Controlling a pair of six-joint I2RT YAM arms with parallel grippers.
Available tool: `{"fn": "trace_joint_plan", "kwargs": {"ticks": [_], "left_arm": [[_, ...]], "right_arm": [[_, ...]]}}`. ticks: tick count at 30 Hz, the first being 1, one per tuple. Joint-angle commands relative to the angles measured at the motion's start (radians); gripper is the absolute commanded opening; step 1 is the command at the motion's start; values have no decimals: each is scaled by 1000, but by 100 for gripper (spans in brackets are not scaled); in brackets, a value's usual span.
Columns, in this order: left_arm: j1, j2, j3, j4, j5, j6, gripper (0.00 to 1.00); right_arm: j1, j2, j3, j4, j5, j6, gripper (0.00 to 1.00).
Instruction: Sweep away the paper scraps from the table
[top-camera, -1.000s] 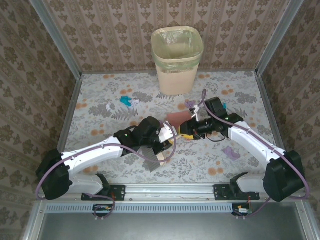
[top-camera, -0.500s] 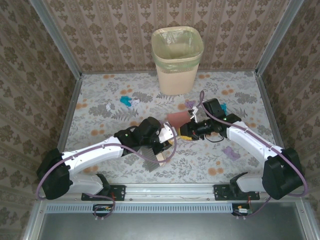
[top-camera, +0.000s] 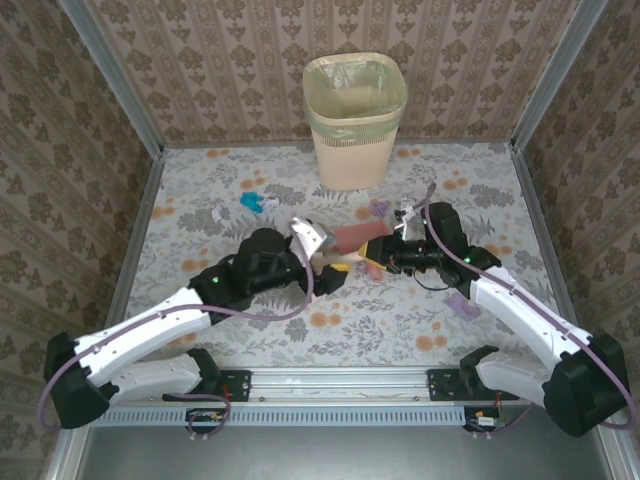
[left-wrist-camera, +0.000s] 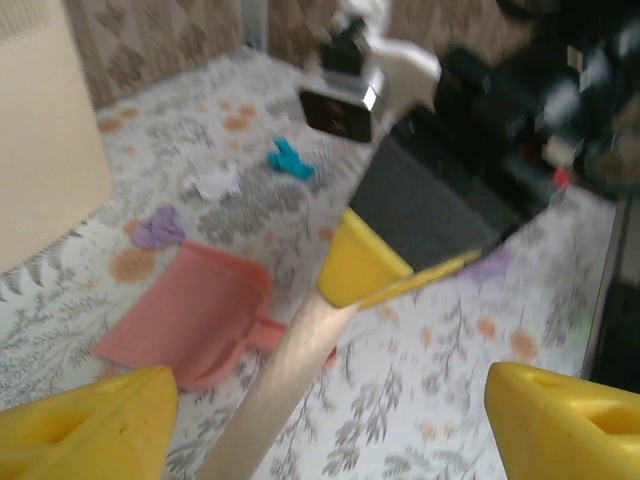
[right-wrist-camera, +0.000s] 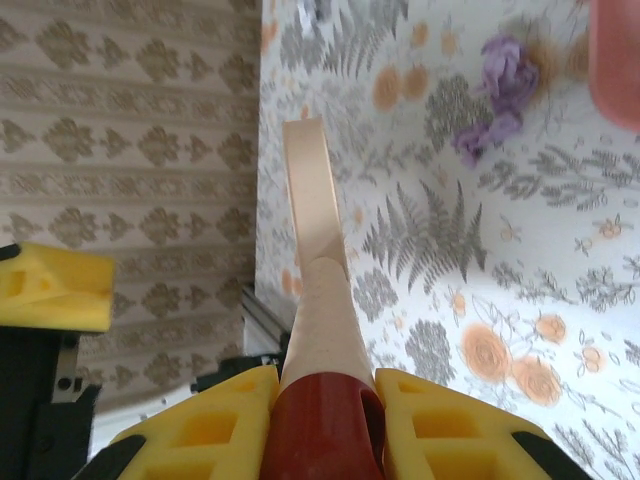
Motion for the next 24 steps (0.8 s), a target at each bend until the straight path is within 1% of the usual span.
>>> {"fn": "trace_joint_plan", "kwargs": {"ticks": [1, 4, 7, 9, 11, 14, 18, 24], "left_arm": [[16, -49, -38, 88, -56, -243, 81], [21, -75, -58, 105, -86, -353, 81], [26, -80, -67, 76, -190, -474, 79], [28, -66, -77, 65, -223, -564, 78], [32, -36, -101, 111, -191, -661, 77], [34, 22, -105, 177, -121, -741, 75], [31, 92, -96, 243, -62, -821, 74], [0, 205, -63, 339, -9, -898, 74]], "right_arm": [[-4, -61, -44, 144, 109, 138, 0], [-7, -117, -91, 207, 181, 196, 0], [-15, -180, -125, 212, 254, 221, 0], [-16, -216, -145, 218, 287, 233, 0], [-16, -256, -175, 235, 323, 243, 0], [-16, -330, -215, 218, 394, 238, 0], [-16, -438, -242, 145, 498, 191, 0], [-16, -545, -282, 100, 591, 142, 0]]}}
